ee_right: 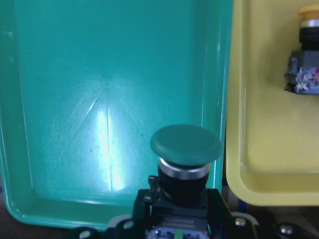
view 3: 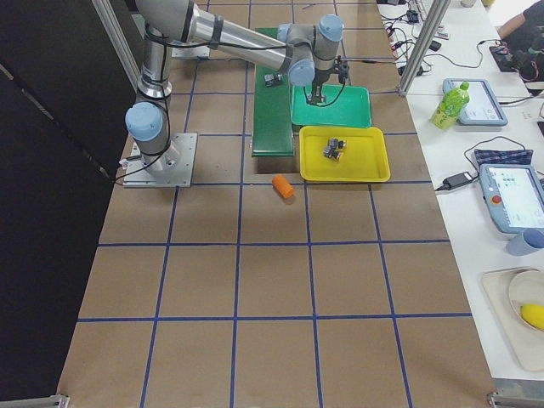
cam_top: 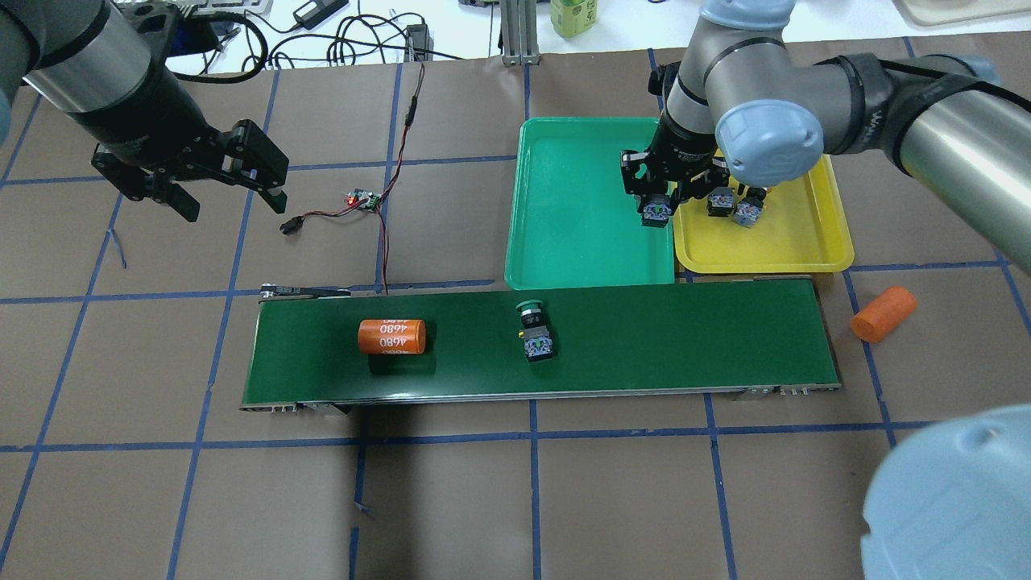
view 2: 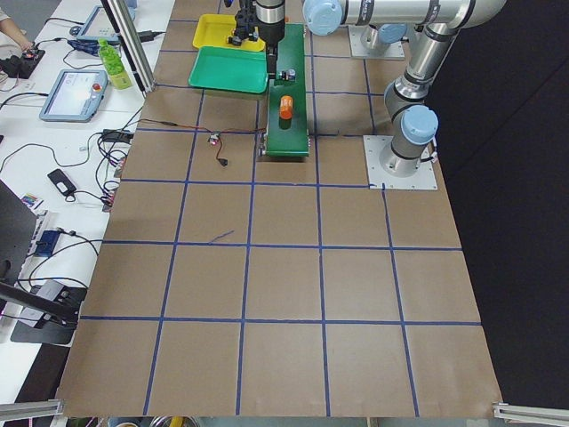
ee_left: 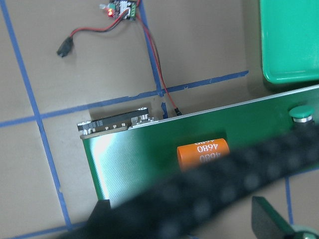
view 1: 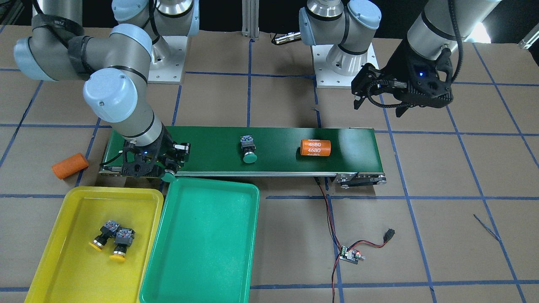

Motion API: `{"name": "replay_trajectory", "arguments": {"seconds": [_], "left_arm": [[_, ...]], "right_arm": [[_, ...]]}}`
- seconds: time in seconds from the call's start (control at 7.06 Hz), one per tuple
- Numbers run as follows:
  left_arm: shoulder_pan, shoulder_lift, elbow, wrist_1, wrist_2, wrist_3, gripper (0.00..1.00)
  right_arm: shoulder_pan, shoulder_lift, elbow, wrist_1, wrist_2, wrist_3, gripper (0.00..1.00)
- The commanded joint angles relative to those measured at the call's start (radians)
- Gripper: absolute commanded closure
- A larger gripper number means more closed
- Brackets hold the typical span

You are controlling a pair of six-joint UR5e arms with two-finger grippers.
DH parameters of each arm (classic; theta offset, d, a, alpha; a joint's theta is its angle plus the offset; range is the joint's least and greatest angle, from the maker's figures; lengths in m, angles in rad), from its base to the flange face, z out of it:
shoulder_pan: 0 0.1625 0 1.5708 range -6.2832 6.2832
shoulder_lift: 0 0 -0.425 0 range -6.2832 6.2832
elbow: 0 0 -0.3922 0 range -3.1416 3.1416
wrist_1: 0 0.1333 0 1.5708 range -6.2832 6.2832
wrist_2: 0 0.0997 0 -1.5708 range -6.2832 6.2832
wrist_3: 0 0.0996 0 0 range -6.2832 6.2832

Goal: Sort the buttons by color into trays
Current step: 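Lift the green-capped button into the green tray with the right gripper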

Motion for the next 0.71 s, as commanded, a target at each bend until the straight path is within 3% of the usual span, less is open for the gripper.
{"name": "replay_trajectory", "arguments": {"seconds": [0.0,0.14,0.57], "left_arm": [[0.003,0.004,-0.005,0.006,0.058,-0.009,0.0],[-0.002,0.018,-0.004,0.007,0.056,-0.004,0.0],[0.0,0.038,-0.001,0.01,0.056,0.002,0.0]], "right_arm": [[0.011,0.112,-0.049,-0.055,0.001,-0.001,0.73],[0.011,0.119,-0.049,-0.063,0.002,-0.001,0.01],[0.009,0.036,-0.046,0.009,-0.004,-0.002,0.0]]}}
